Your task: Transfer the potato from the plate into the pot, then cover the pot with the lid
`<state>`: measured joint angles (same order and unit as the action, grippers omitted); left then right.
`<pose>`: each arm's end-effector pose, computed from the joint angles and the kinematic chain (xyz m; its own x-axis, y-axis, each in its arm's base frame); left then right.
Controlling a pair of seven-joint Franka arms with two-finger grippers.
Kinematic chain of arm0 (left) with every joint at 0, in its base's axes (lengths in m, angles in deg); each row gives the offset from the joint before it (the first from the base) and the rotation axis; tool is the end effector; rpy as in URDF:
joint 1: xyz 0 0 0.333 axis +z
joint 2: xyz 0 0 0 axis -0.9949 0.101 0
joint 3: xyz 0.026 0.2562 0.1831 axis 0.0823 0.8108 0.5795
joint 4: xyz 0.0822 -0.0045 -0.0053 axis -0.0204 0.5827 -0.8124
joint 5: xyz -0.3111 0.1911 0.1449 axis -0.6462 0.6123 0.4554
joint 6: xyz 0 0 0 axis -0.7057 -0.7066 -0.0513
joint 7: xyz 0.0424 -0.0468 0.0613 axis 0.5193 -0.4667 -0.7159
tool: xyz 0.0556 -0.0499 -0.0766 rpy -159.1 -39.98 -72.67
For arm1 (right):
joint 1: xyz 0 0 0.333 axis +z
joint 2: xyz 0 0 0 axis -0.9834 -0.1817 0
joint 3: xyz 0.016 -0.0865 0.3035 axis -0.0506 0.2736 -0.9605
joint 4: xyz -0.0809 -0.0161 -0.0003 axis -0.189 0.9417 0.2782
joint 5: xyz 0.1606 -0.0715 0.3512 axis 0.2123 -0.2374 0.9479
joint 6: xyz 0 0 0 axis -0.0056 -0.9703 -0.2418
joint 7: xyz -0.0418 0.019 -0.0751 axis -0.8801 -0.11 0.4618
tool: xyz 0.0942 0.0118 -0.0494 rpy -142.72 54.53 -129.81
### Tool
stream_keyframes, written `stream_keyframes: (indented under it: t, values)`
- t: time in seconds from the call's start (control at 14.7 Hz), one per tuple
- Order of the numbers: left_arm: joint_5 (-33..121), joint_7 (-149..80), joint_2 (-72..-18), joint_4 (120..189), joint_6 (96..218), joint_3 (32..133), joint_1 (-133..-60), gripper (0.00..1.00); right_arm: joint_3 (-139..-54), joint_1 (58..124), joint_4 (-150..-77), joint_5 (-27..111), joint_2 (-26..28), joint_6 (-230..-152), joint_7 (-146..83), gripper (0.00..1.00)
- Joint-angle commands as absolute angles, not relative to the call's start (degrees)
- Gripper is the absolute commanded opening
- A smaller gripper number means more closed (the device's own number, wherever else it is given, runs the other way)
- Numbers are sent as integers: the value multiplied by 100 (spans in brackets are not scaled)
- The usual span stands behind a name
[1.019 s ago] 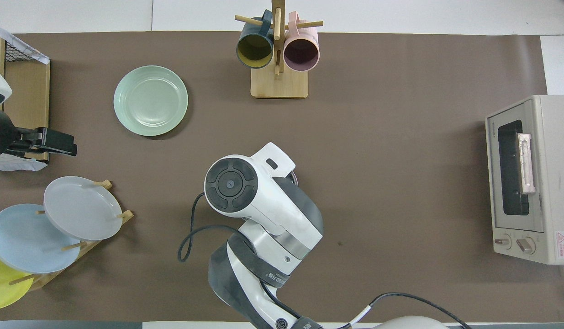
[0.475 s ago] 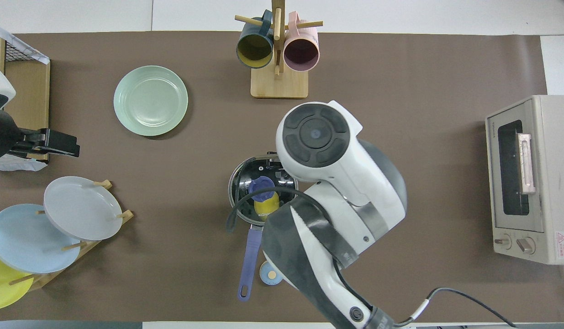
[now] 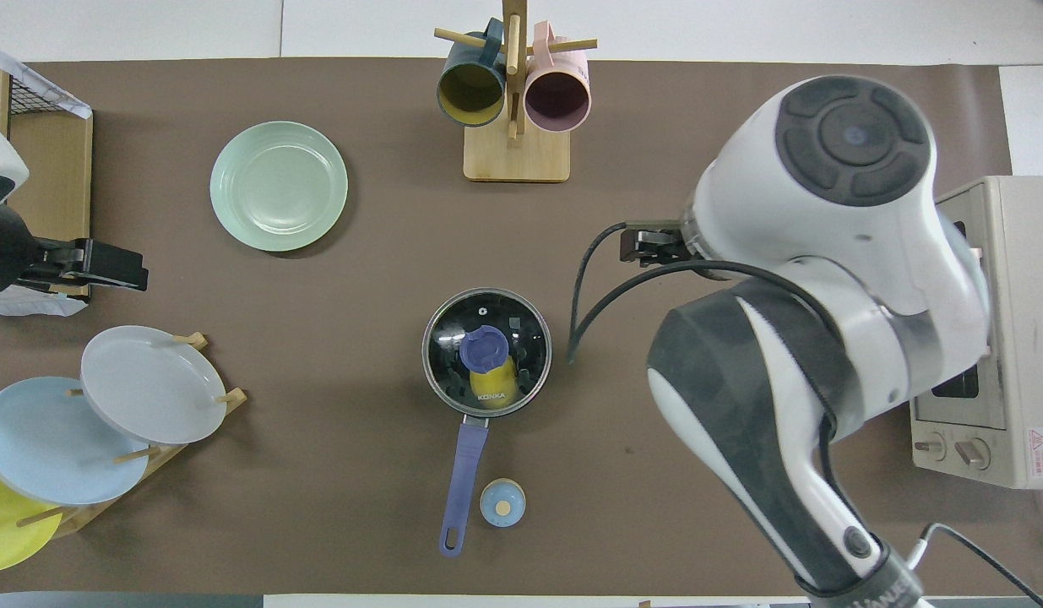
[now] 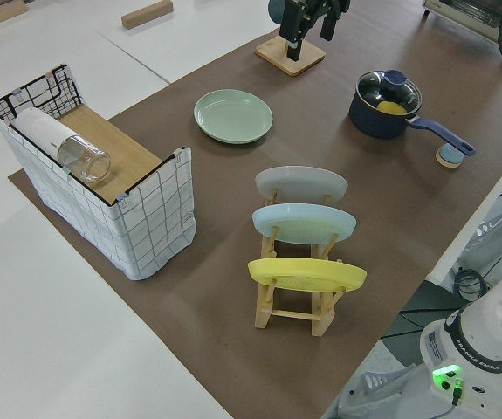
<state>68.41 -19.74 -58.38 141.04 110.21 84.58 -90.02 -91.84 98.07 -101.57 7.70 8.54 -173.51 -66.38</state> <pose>0.5312 -0.0640 0.6130 0.9949 -0.1005 -0.0125 -0.1003 -0.9949 0.0120 0.5657 0.2115 0.5454 0.9953 -0.0931 0.0258 -0.0944 -0.9941 0.0528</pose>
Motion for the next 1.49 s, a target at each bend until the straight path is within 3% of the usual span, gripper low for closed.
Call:
stream_keyframes:
  t: [0.0, 0.82, 1.43]
  values:
    - [6793, -2033, -5951, 14185, 10980, 8511, -9088, 100, -9241, 9255, -10173, 796, 1088, -17069, -5974, 100]
    - [6793, -2007, -5959, 14202, 11007, 8511, -9080, 100, -9197, 8217, -9901, 832, 1088, -16410, -4656, 100]
    - [6793, -1998, -5959, 14202, 11016, 8511, -9141, 100, -8837, 8296, -9883, 1157, 1334, -16243, -4514, 100]
